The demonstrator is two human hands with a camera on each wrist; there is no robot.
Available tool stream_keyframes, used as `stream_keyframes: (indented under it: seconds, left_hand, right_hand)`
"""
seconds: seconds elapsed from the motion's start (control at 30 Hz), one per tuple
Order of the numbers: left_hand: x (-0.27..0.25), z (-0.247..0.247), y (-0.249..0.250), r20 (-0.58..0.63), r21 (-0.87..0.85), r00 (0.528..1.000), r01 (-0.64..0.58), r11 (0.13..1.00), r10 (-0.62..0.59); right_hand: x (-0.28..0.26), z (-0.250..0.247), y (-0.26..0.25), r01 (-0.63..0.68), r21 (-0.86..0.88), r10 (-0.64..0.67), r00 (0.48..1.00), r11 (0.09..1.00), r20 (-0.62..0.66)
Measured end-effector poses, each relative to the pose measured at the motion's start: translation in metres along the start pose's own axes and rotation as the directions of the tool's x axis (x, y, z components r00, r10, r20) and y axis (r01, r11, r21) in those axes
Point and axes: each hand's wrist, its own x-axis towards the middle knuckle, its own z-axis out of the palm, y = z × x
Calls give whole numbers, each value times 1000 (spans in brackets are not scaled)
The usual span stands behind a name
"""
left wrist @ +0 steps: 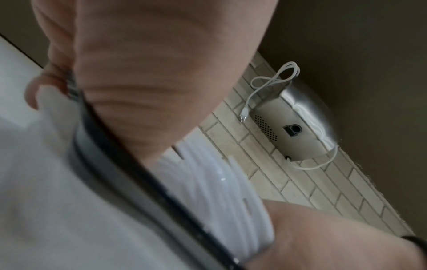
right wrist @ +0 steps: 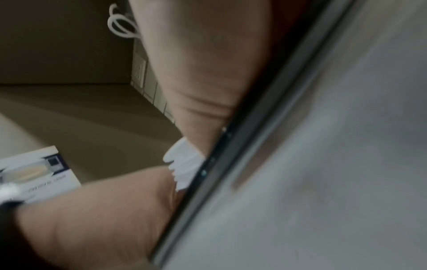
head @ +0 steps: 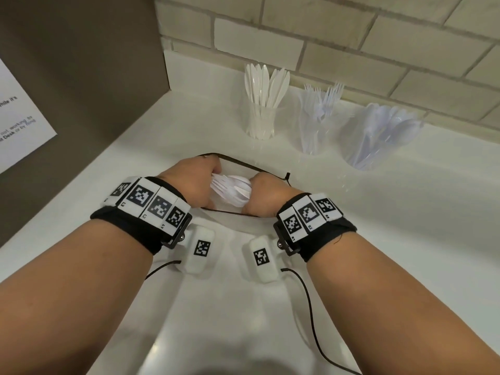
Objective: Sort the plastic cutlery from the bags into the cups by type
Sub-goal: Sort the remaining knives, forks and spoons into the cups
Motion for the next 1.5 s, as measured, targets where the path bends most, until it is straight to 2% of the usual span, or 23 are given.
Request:
stream_keyframes:
  seconds: [0.13, 0.23, 0.4, 0.47, 0.57, 0.7, 0.77, 0.87, 0.93, 1.0, 1.13, 1.23, 1.37, 1.43, 1.5]
  left_hand:
    - [1, 2, -2, -41, -33, 999, -25, 999, 24]
    - [2, 0, -4, -22, -53, 999, -41, 998, 40]
    - [2, -5, -9, -3, -113, 998, -70, 991, 70]
    - [1, -6, -7, -2, -113, 997, -77, 991, 78]
    - [0, -7, -8, -2, -203, 993, -114, 972, 116]
    - [-1, -6, -15, 49, -362, 989, -116, 925, 143]
    - [-1, -5, -17, 38, -417, 988, -119, 901, 149]
    - [-4, -7, -18, 21, -421, 990, -118, 899, 139]
    - [-6, -6, -17, 75, -427, 989, -81, 900, 125]
    - [-9, -4, -14, 105, -331, 990, -58, 942, 98]
    - [-16, 0, -1, 133, -133, 978, -141, 981, 158]
    - [-18, 6, 4, 259, 94, 949, -213, 973, 182]
    - [-21, 5, 8, 326, 83, 932, -196, 977, 159]
    - [-22, -1, 13, 368, 5, 910, -207, 978, 191]
    - [-25, -5, 19, 432, -68, 868, -239, 969, 245]
  right_hand:
    - [-8, -9, 5, 75, 32, -76, 997, 997, 24]
    - [-12, -12, 9, 132, 79, -135, 990, 988, 35]
    - [-13, -8, 15, 127, 161, -124, 992, 979, -24]
    - [-10, -8, 14, 118, 168, -119, 993, 979, -2]
    - [-8, -11, 12, 116, 99, -122, 991, 988, 59]
    - [-9, -13, 8, 199, -60, -192, 976, 978, 102]
    - [-11, -15, 10, 252, -46, -248, 966, 967, 74]
    - [-18, -22, 18, 325, 155, -319, 946, 933, -65]
    - [-19, -24, 25, 309, 381, -261, 950, 872, -173]
    - [-16, -21, 30, 326, 573, -181, 938, 752, -295]
    - [-13, -16, 28, 407, 718, 13, 865, 564, -501]
    - [-12, -14, 25, 457, 757, 121, 815, 467, -567]
    - [-9, -6, 26, 439, 761, 175, 801, 478, -572]
    - [-9, -3, 28, 460, 782, 197, 795, 420, -574]
    - [-13, -2, 28, 493, 797, 205, 790, 348, -578]
